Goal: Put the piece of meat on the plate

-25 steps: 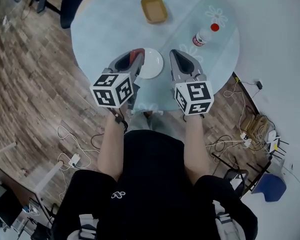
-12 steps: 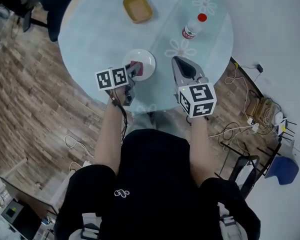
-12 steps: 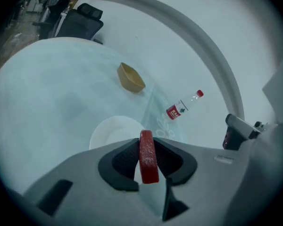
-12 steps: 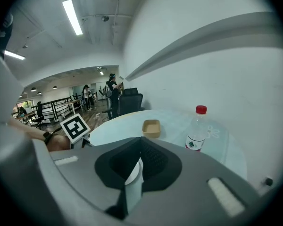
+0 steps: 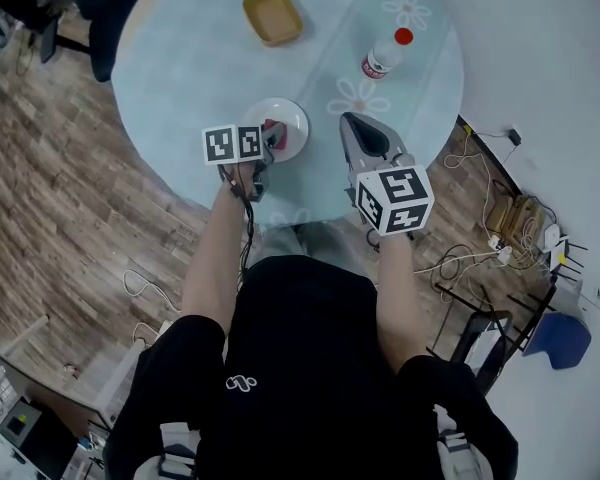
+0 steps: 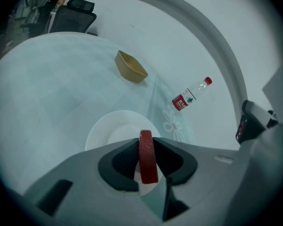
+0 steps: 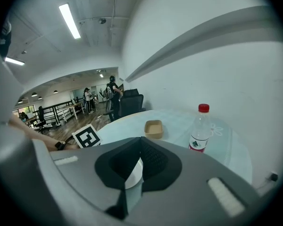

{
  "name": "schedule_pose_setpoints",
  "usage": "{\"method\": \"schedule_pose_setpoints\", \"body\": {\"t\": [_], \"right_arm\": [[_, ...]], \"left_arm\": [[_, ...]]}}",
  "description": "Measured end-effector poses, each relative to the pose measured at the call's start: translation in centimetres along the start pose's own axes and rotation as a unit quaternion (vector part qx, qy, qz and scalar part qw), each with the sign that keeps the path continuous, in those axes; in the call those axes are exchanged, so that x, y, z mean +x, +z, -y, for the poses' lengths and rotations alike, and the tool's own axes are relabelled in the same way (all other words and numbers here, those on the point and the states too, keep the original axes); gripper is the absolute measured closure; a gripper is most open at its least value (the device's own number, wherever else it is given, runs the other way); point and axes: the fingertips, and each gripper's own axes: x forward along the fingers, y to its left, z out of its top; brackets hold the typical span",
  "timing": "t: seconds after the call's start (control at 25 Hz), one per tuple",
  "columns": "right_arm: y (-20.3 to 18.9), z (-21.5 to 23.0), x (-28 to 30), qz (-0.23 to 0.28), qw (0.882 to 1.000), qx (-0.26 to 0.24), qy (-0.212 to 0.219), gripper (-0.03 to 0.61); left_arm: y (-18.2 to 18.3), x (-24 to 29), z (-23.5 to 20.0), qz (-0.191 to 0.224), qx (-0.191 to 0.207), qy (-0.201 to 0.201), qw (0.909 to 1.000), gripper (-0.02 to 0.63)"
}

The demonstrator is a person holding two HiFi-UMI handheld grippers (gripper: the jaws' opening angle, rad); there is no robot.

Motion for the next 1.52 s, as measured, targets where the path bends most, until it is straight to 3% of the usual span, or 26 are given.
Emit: {"method": "schedule_pose_setpoints", "body": {"t": [0.12, 0.24, 0.4, 0.48, 0.6, 0.76, 0.88, 1.0, 1.16, 1.24, 1.52], "right_arm": [[0.1, -0.5, 0.5, 0.001, 1.0, -0.001, 0.007, 0.569], [0.3, -1.1, 0.9, -0.001, 1.0, -0.006, 0.017, 0.569], [0.6, -1.6, 1.2, -0.003, 1.0, -0.016, 0.024, 0.569], [0.6, -1.8, 1.3, -0.006, 0.999, -0.028, 0.024, 0.569], [1.0, -2.1, 1.6, -0.007, 0.999, -0.043, 0.026, 0.569], [2.3, -2.4, 2.2, 0.014, 0.998, -0.046, 0.034, 0.569], [4.9, -3.0, 2.2, 0.062, 0.996, -0.043, 0.048, 0.569], [8.1, -3.4, 1.8, 0.115, 0.991, -0.044, 0.05, 0.569], [11.9, -2.0, 1.1, 0.162, 0.986, -0.039, 0.029, 0.569], [13.2, -1.0, 0.6, 0.172, 0.984, -0.029, 0.029, 0.569], [15.3, -1.4, -0.3, 0.18, 0.982, -0.041, 0.044, 0.569]], "left_arm": [[0.0, 0.3, -0.5, -0.014, 0.027, 0.021, 0.9993, 0.507], [-0.2, 0.5, -1.4, -0.039, 0.067, 0.051, 0.9957, 0.419], [-0.5, 0.0, -1.4, -0.047, 0.109, 0.068, 0.9906, 0.353], [0.3, -1.0, -1.6, -0.021, 0.14, 0.102, 0.9847, 0.263], [3.7, -3.8, -0.9, 0.059, 0.194, 0.156, 0.9668, 0.254], [10.3, -9.7, 4.7, 0.201, 0.226, 0.125, 0.9449, 0.357], [14.6, -15.9, 9.3, 0.316, 0.245, 0.107, 0.9105, 0.611], [16.9, -21.3, 12.9, 0.393, 0.257, 0.103, 0.8767, 0.611], [18.6, -26.4, 14.3, 0.445, 0.277, 0.166, 0.8354, 0.611], [18.7, -27.4, 14.4, 0.453, 0.277, 0.178, 0.8286, 0.611], [18.0, -26.9, 16.1, 0.45, 0.281, 0.156, 0.8332, 0.611]]}}
